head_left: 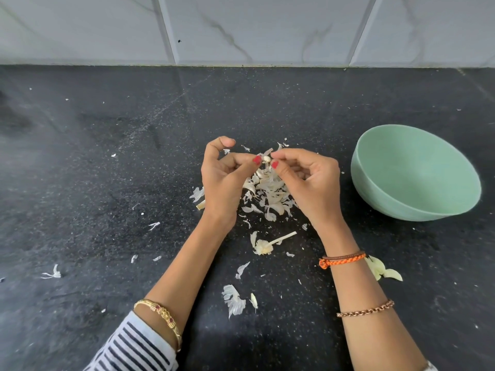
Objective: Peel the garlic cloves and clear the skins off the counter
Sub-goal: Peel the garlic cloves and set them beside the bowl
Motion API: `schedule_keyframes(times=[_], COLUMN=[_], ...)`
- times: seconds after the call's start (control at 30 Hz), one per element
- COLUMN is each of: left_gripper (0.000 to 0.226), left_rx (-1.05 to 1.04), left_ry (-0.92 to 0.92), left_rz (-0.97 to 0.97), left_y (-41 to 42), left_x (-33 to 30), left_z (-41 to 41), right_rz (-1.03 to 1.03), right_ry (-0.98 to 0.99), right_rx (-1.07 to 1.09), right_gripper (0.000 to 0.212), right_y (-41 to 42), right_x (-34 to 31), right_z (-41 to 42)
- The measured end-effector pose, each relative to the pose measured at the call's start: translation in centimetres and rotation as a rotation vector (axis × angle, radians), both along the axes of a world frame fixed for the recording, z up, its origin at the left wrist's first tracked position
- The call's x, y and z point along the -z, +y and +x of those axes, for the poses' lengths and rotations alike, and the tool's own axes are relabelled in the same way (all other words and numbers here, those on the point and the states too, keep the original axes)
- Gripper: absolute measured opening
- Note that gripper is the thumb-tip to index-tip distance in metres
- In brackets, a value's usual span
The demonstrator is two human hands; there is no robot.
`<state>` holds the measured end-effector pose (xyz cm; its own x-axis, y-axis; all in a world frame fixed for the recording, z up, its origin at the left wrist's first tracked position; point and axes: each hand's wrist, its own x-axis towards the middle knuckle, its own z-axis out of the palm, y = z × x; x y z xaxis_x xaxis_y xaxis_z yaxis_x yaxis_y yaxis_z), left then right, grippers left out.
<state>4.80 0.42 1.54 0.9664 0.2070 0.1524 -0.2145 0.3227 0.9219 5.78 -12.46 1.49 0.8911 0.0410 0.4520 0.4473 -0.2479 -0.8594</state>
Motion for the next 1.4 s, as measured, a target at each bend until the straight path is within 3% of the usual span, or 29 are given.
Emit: schedule_keyframes(times=[0.3,0.8,0.97,1.13,1.4], left_gripper=[0.038,0.035,0.037,0.033,0.024], left_rx=[-0.087,-0.061,-0.057,0.002,0.039], left_ry=[-0.042,-0.069,-0.001,0.133,0.169], left_rz=[0.126,0.249,0.128,-0.082,-0.037], left_y=[-0.3,-0.5,-0.2,-0.5,-0.6], left_x=[0.5,0.2,0.0,-0.1,0.0], left_z=[-0.1,-0.3,-0.3,-0.2,-0.2], right_rz=[-0.003,-0.113,0.002,0.099,0.13], right_ry=[0.006,-0.029,0.011,0.146,0.156], right_rx=[0.013,0.16,0.121,0.049,0.033], right_gripper=[0.014,0.005,0.021,0.02,0.019], right_y=[0.3,1.1,1.3,1.0,1.0], right_x=[0.1,1.4,0.9,0.6,0.5], right_z=[-0.1,-0.2,-0.3,-0.1,-0.1])
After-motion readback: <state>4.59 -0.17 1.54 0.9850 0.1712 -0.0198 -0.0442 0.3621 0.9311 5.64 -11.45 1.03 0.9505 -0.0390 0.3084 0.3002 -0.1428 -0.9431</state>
